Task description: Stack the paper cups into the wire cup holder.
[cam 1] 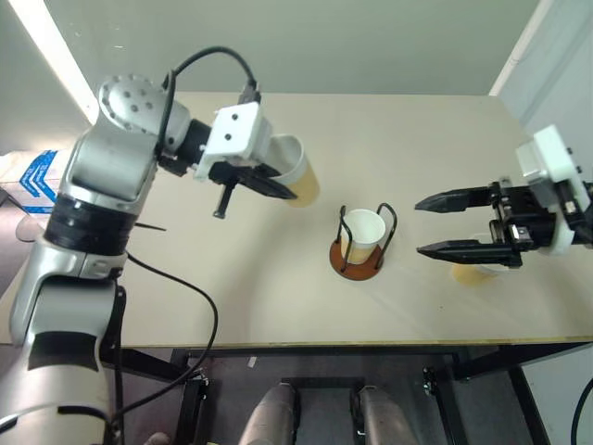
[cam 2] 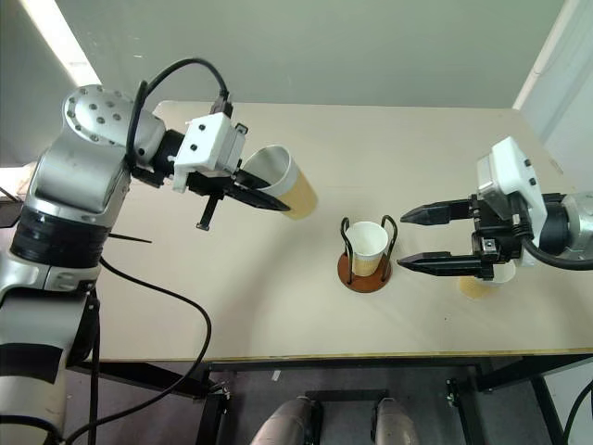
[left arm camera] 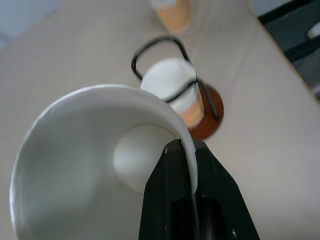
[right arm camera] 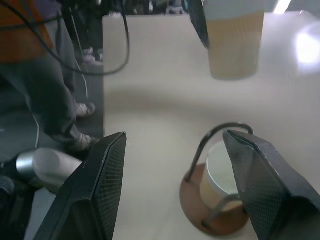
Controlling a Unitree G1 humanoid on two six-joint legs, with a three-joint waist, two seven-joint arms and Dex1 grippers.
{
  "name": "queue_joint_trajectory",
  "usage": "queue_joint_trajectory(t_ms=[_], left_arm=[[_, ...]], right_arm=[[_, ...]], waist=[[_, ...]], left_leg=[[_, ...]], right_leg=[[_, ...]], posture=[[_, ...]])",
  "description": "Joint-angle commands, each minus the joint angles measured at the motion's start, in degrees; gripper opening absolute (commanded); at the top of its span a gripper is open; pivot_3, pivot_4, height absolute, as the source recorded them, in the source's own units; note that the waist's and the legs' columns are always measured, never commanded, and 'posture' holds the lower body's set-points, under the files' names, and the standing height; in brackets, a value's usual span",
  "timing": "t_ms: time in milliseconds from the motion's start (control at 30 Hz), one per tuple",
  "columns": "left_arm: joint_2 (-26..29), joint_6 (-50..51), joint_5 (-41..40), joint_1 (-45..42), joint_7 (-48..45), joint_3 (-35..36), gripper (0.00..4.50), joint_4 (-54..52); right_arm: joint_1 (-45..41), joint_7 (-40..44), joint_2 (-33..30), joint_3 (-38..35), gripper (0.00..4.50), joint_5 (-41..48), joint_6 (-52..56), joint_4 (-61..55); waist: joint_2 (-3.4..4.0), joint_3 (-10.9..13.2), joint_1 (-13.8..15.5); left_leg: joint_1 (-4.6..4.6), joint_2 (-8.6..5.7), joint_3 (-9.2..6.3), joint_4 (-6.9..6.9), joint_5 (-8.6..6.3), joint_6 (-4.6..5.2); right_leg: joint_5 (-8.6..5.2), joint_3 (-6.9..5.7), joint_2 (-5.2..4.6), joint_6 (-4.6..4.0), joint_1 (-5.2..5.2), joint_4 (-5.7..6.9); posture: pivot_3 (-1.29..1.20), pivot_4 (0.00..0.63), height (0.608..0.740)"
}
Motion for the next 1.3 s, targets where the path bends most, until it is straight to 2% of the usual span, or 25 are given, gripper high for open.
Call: queue_joint_trajectory(t_ms=[33,267,400,500,700,933,1100,1300], left_arm=[[-1.19,-1.29,-5.13,-5.25,-2.33,-2.18,0.03,2.55],[-3.82,-8.59,-9.9,-11.41,-2.33,-10.57,0.03,10.08],[-7.86,-14.29,-10.03,-14.2,-2.33,-15.49,0.03,16.18],[-13.22,-19.16,-8.94,-16.66,-2.33,-18.22,0.03,22.17],[-18.06,-25.69,-8.18,-18.62,-2.33,-22.53,0.03,29.0],[-20.22,-32.35,-6.12,-19.24,-2.33,-26.56,0.03,33.88],[-20.74,-34.26,-6.28,-19.25,-2.33,-28.67,0.03,35.05],[-21.62,-35.38,-6.48,-19.28,-2.33,-30.08,0.03,35.64]], right_arm=[[0.53,-1.94,-1.57,-4.54,3.25,3.16,1.49,-1.98],[3.58,-7.48,-2.05,-9.18,3.25,6.16,2.87,-5.62],[2.64,-11.94,-2.14,-11.45,3.25,8.07,3.26,-6.36],[4.5,-13.11,-3.77,-15.12,3.25,9.6,4.37,-7.2],[10.06,-16.18,-4.25,-21.0,3.25,12.11,6.08,-10.56],[16.77,-19.02,-4.47,-28.28,3.25,14.96,8.13,-13.63],[23.25,-17.02,-5.55,-34.83,3.25,14.49,9.74,-15.2],[26.66,-16.6,-6.22,-37.32,3.25,14.35,8.92,-16.04]], waist=[[0.0,0.0,0.02],[0.0,0.01,0.21],[-0.01,0.01,0.37],[-0.02,0.02,0.85],[-0.02,0.02,0.9],[-0.01,0.02,1.13],[0.0,0.01,1.67],[-0.01,0.01,1.95]], left_leg=[[-0.01,0.0,0.0,0.01,0.0,0.01],[-0.03,-0.03,0.04,0.07,-0.06,0.08],[-0.04,-0.03,0.05,0.11,-0.1,0.14],[-0.08,-0.09,0.05,0.18,-0.19,0.29],[-0.11,-0.09,0.2,0.28,-0.43,0.42],[-0.21,-0.09,0.39,0.71,-0.72,0.2],[-0.34,-0.14,0.45,1.02,-1.05,0.33],[-0.33,-0.24,0.55,1.03,-1.18,0.48]], right_leg=[[0.01,0.02,-0.01,0.05,0.01,-0.02],[0.02,0.05,-0.02,0.51,0.08,-0.07],[0.15,0.06,-0.03,0.82,0.14,-0.2],[0.17,0.07,-0.05,0.91,0.21,-0.32],[0.18,0.09,-0.1,1.25,0.32,-0.62],[-0.08,0.17,-0.15,1.7,0.37,-0.63],[-0.11,0.17,-0.2,1.75,0.43,-0.75],[-0.12,0.19,-0.33,1.79,0.46,-0.79]], posture=[[0.0,0.15,0.74],[0.0,0.15,0.74],[0.0,0.15,0.74],[0.0,0.15,0.74],[0.0,0.15,0.74],[0.0,0.15,0.74],[0.0,0.15,0.74],[0.0,0.15,0.74]])
